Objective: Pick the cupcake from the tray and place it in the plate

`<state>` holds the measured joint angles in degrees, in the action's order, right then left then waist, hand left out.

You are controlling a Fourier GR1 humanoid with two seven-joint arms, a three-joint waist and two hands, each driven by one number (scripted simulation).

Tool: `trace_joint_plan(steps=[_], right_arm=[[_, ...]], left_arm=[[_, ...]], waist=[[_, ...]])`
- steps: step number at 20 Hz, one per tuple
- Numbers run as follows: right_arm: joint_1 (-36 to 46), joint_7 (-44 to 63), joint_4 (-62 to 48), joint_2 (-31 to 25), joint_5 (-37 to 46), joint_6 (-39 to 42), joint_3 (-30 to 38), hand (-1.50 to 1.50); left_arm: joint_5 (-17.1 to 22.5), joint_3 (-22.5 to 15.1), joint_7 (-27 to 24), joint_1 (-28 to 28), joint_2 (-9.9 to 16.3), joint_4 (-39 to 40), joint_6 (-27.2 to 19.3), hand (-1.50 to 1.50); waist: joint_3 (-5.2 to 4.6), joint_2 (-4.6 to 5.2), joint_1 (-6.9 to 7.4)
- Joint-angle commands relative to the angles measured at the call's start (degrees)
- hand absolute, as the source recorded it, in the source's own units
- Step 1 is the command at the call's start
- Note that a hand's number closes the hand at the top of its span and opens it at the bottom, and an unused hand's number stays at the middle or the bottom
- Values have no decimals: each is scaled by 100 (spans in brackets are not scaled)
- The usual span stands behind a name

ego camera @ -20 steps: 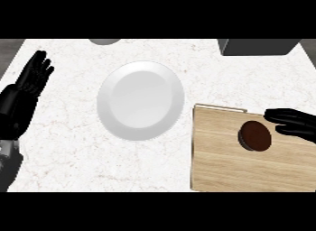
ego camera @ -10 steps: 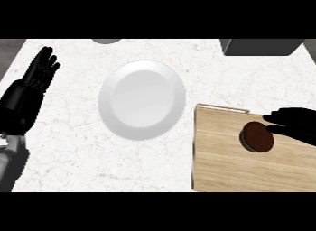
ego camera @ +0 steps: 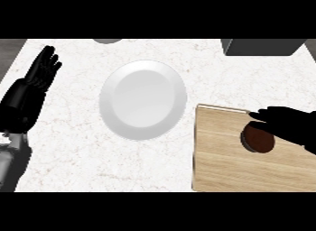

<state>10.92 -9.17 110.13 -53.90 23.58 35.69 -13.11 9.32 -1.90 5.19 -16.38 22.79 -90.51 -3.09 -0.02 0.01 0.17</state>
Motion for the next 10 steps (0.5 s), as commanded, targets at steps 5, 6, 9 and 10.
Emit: trace_joint_plan(steps=[5, 6, 9, 10], right_arm=[[29, -42, -558, 277, 1177, 51, -165, -150], [458, 125, -905, 624, 1336, 132, -321, -150], [519, 70, -1336, 1123, 1819, -203, -641, -150], [423, -17, -1357, 1128, 1843, -135, -440, -150]], left_arm=[[-82, 158, 81, 242, -54, -261, 189, 0], [-151, 131, 28, -60, -191, 160, 175, 0], [-436, -2, -202, -300, -466, 523, 23, 0], [-477, -33, 19, 161, -428, -158, 29, 0]], waist=[[3, -7, -6], [1, 6, 7], [2, 16, -7], [3, 0, 10]])
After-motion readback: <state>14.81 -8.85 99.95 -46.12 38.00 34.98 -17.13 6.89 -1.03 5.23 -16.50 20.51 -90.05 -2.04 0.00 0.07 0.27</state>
